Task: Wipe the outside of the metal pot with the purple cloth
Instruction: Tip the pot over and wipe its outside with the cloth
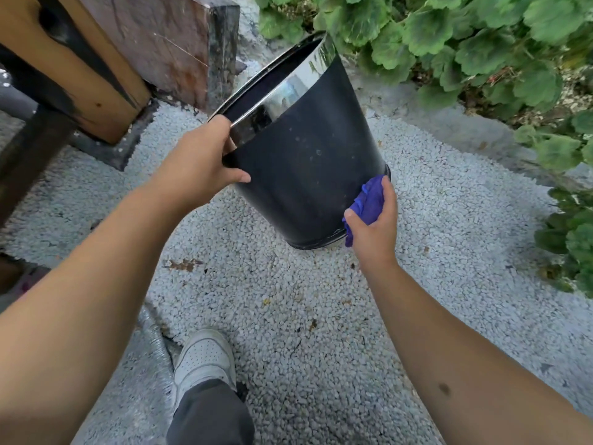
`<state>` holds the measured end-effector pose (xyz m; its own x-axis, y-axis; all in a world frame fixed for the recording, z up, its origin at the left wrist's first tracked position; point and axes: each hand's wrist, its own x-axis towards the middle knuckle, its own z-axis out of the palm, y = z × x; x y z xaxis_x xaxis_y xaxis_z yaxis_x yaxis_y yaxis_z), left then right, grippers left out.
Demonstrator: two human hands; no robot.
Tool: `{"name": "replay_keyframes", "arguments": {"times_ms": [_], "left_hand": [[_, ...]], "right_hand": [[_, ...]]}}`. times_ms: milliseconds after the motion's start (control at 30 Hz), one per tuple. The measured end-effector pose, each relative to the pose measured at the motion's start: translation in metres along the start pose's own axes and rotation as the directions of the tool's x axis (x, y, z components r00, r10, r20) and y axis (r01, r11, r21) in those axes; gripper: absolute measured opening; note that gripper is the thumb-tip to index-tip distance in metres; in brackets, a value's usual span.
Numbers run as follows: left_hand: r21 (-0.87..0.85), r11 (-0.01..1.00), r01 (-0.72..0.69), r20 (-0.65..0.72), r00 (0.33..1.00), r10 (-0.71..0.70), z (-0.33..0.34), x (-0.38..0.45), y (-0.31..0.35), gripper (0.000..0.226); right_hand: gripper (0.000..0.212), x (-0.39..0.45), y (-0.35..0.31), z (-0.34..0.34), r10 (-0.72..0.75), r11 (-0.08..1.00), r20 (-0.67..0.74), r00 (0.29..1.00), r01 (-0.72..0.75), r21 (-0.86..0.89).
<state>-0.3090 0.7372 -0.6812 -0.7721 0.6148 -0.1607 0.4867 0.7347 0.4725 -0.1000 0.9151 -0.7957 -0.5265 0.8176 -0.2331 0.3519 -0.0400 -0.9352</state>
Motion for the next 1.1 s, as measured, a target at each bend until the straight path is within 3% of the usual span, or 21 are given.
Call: {"name": "replay_keyframes", "arguments": {"times_ms": [133, 267, 367, 500, 633, 733, 900, 1100], "left_hand": [[0.192, 0.979, -0.062, -0.077, 0.994, 0.078, -0.021, 0.004, 0.027, 0.058], [0.301, 0.921, -0.246, 0.036, 0.968, 0.247, -0.024, 0.003, 0.041, 0.090], [0.432, 0.830, -0.353, 0.078, 0.931, 0.356, -0.020, 0.000, 0.041, 0.088], [0.476, 0.825, -0.305, 0.081, 0.949, 0.305, -0.018, 0.003, 0.051, 0.083], [0.452, 0.862, -0.229, 0.085, 0.973, 0.214, -0.017, 0.010, 0.051, 0.082], [0.454, 0.869, -0.199, 0.078, 0.980, 0.183, -0.019, 0.017, 0.053, 0.081], [0.459, 0.868, -0.192, 0.081, 0.981, 0.174, -0.021, 0.021, 0.051, 0.080], [0.454, 0.869, -0.195, 0.076, 0.981, 0.180, -0.019, 0.021, 0.050, 0.077]], "right_hand": [[0.079, 0.018, -0.003, -0.004, 0.096, 0.992, 0.054, 0.994, -0.100, 0.081], [0.077, 0.028, 0.002, -0.003, 0.185, 0.968, 0.158, 0.970, -0.208, 0.140], [0.076, 0.032, -0.001, -0.004, 0.212, 0.963, 0.164, 0.963, -0.235, 0.135], [0.070, 0.016, -0.008, 0.001, 0.216, 0.968, 0.068, 0.974, -0.223, 0.116], [0.068, -0.030, -0.006, 0.025, 0.126, 0.981, -0.098, 0.987, -0.109, 0.161], [0.066, -0.059, -0.005, 0.047, 0.063, 0.997, -0.177, 0.982, -0.052, 0.062], [0.066, -0.080, -0.003, 0.066, 0.017, 1.000, -0.182, 0.983, -0.020, -0.016], [0.074, -0.118, 0.013, 0.082, -0.085, 0.990, -0.085, 0.993, 0.075, -0.116]]}}
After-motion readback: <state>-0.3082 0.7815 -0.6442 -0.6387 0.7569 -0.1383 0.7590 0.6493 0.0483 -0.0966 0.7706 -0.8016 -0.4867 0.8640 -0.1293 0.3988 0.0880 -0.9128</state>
